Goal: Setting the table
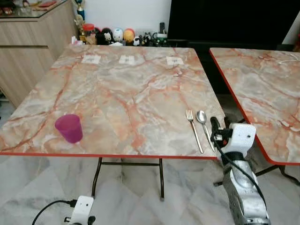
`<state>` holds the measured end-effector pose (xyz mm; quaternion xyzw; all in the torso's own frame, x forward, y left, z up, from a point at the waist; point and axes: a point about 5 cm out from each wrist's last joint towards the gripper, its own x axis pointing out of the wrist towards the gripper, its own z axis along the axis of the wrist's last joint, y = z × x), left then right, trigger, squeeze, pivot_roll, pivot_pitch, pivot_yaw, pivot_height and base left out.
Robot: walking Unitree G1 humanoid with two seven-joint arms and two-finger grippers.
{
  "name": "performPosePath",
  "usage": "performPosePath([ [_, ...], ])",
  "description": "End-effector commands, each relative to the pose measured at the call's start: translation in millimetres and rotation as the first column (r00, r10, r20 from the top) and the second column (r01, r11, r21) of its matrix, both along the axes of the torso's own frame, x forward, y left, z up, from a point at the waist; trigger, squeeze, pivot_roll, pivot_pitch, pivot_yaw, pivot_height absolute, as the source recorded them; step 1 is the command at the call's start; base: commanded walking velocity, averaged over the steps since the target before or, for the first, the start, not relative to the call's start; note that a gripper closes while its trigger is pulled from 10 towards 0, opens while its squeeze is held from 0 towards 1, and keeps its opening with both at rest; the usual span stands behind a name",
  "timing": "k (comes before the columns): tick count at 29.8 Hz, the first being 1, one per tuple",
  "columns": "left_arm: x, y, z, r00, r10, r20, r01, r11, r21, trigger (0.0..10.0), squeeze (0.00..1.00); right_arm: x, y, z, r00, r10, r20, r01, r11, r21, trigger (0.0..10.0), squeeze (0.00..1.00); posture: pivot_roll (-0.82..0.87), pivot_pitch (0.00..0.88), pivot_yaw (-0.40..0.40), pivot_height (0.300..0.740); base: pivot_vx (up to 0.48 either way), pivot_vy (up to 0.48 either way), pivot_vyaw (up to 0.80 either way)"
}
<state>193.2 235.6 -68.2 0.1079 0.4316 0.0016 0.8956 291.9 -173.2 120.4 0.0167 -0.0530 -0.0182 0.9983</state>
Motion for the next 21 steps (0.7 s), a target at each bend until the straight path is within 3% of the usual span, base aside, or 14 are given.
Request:
performPosePath([
  [1, -1.8, -0.1, -0.9, 1.0, 0.002, -0.003, -0.002, 1.0, -0.007, 10.0, 0.0, -0.1, -2.2, -2.6, 1.0, -0.009, -0.014, 0.009, 1.0, -0.002, 10.0, 0.0, 0.06, 0.0, -0.024, 0.74, 0.326, 0.0, 0.0],
  [13, -1.7, -0.2, -1.0, 1.0, -0.002, -0.007, 0.002, 1.0, -0.004, 10.0, 0.0, -2.1, -1.3, -5.5, 1.0, -0.009, -0.021, 0.009, 1.0, 0.004, 10.0, 0.0, 0.06, 0.0, -0.022, 0.74, 0.314, 0.0, 0.0],
  [21, -2.8, -0.2, -1.6, 1.0, -0.003, -0.011, 0.003, 1.0, 0.0, 10.0, 0.0, -1.5, 4.4, -7.6, 0.998, 0.049, -0.04, -0.048, 0.999, 0.013, 10.0, 0.0, 0.06, 0.0, -0.023, 0.74, 0.0, 0.0, 0.0],
])
